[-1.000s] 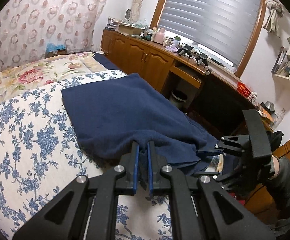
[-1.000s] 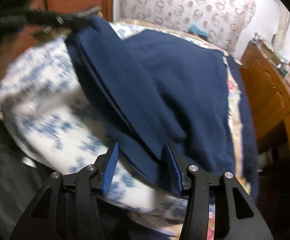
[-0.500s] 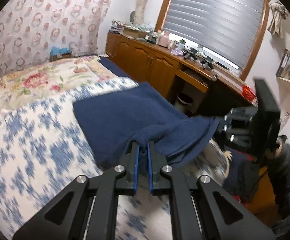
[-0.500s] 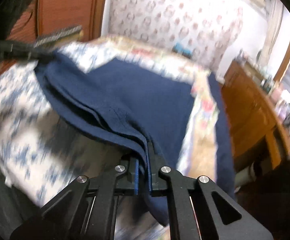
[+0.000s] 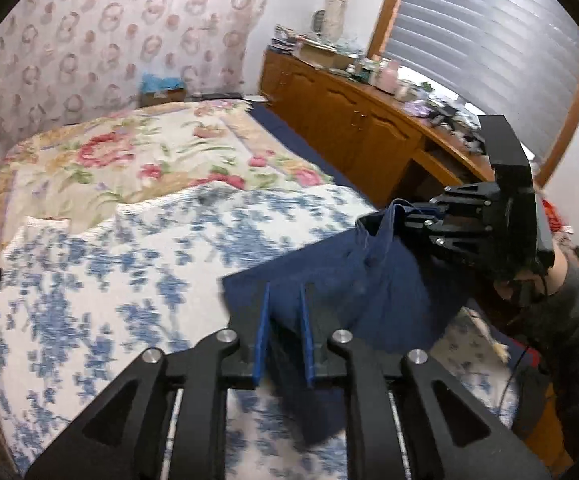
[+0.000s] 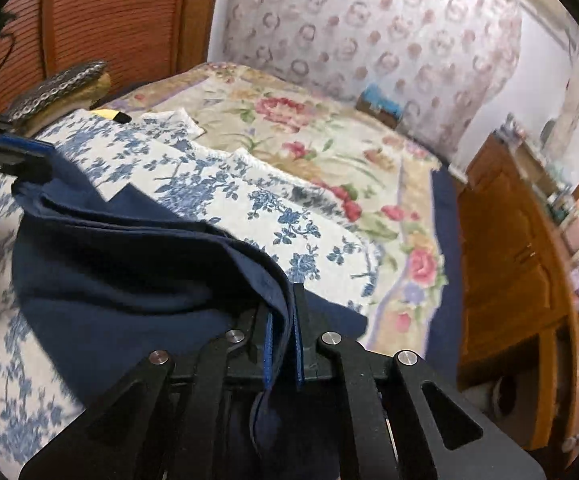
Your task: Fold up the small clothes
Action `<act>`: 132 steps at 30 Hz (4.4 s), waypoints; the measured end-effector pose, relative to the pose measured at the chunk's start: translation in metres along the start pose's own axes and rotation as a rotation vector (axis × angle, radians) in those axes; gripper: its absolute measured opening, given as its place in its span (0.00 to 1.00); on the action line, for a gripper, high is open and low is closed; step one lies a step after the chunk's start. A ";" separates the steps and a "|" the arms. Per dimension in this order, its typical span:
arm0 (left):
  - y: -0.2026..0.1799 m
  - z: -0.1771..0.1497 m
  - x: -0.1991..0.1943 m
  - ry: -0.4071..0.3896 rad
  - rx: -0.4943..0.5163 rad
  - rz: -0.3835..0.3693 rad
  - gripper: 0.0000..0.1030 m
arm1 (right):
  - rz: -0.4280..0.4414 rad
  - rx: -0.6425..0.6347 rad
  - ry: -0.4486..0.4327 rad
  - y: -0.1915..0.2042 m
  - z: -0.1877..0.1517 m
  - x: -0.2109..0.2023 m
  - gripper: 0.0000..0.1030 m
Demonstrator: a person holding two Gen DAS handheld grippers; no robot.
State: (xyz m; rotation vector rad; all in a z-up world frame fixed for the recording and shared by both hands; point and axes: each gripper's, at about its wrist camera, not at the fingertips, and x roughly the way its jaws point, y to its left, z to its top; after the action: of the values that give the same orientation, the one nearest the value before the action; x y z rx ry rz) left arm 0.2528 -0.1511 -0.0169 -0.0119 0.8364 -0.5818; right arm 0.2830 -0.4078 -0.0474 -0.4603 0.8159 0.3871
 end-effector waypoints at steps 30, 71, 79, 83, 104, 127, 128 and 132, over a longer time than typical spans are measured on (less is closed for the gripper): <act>0.019 -0.014 0.088 0.182 0.002 0.040 0.32 | 0.104 0.459 0.052 -0.048 -0.080 -0.004 0.65; 0.104 -0.028 -0.170 -0.317 -0.135 0.108 0.11 | 0.309 -0.013 -0.296 0.099 0.137 -0.075 0.16; 0.180 -0.107 -0.244 -0.397 -0.277 0.377 0.11 | 0.413 -0.337 -0.302 0.261 0.267 -0.035 0.15; 0.215 -0.144 -0.246 -0.385 -0.385 0.448 0.11 | 0.446 -0.471 -0.268 0.335 0.305 -0.006 0.15; 0.219 -0.190 -0.248 -0.329 -0.384 0.566 0.23 | 0.405 -0.188 -0.302 0.353 0.307 0.040 0.57; 0.081 -0.152 -0.215 -0.335 -0.162 0.547 0.25 | 0.117 0.223 -0.415 0.225 0.052 -0.120 0.58; 0.075 -0.150 -0.215 -0.336 -0.156 0.547 0.26 | 0.103 0.231 -0.423 0.222 0.047 -0.127 0.58; 0.058 -0.146 -0.217 -0.345 -0.134 0.513 0.26 | 0.068 0.274 -0.442 0.212 0.029 -0.149 0.58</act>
State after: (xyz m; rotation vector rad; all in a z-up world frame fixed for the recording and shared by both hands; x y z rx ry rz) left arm 0.0638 0.0354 0.0216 -0.0184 0.5099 -0.0351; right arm 0.1023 -0.2386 0.0325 -0.0833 0.4448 0.4142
